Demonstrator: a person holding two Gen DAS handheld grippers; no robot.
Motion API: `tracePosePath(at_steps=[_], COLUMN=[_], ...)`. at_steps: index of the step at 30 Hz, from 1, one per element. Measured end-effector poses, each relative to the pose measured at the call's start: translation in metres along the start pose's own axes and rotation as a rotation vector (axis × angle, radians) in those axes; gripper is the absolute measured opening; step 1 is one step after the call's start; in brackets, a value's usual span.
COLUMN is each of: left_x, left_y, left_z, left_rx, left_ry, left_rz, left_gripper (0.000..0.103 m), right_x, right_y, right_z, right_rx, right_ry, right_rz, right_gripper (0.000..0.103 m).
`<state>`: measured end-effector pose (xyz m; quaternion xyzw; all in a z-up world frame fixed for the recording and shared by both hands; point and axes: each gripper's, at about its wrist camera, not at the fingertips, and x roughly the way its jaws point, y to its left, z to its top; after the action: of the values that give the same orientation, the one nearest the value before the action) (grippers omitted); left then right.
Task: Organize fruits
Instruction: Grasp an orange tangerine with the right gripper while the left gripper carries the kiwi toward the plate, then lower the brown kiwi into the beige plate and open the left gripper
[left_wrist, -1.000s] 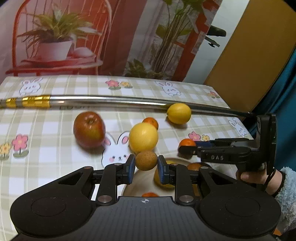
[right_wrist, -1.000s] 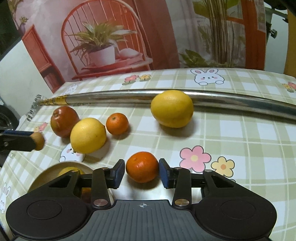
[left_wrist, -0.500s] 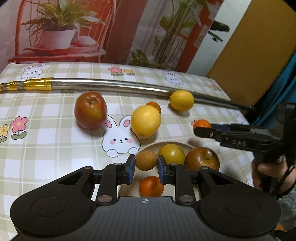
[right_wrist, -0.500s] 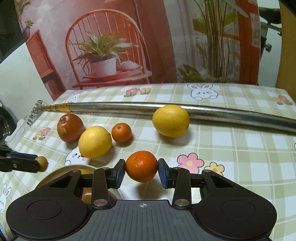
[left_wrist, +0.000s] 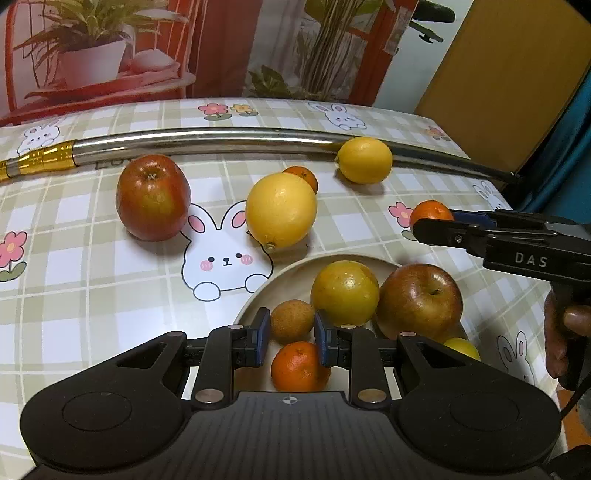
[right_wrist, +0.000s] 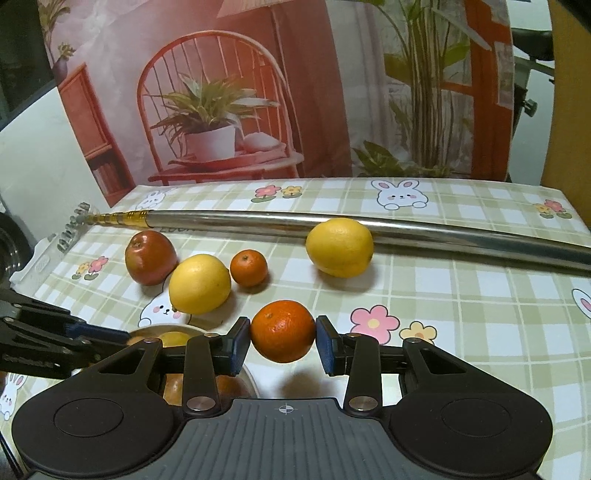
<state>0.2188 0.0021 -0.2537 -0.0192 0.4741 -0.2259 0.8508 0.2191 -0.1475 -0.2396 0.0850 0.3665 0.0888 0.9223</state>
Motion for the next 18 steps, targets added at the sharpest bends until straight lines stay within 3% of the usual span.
tracePosePath(at_steps=[11,18], left_x=[0.001,-0.021], left_y=[0.011,0.012], left_z=[0.003,0.001], left_rx=[-0.061,-0.062], left_ry=[-0.012,-0.057], left_rz=[-0.045,-0.047], left_gripper=[0.028,0.029], right_x=[-0.001,-0.005], right_y=[0.002,0.007], right_z=[0.000,0.001], right_rx=[0.001,-0.004], right_ry=[-0.002,-0.007], right_rz=[0.003,0.010], right_gripper=[0.035,0.035])
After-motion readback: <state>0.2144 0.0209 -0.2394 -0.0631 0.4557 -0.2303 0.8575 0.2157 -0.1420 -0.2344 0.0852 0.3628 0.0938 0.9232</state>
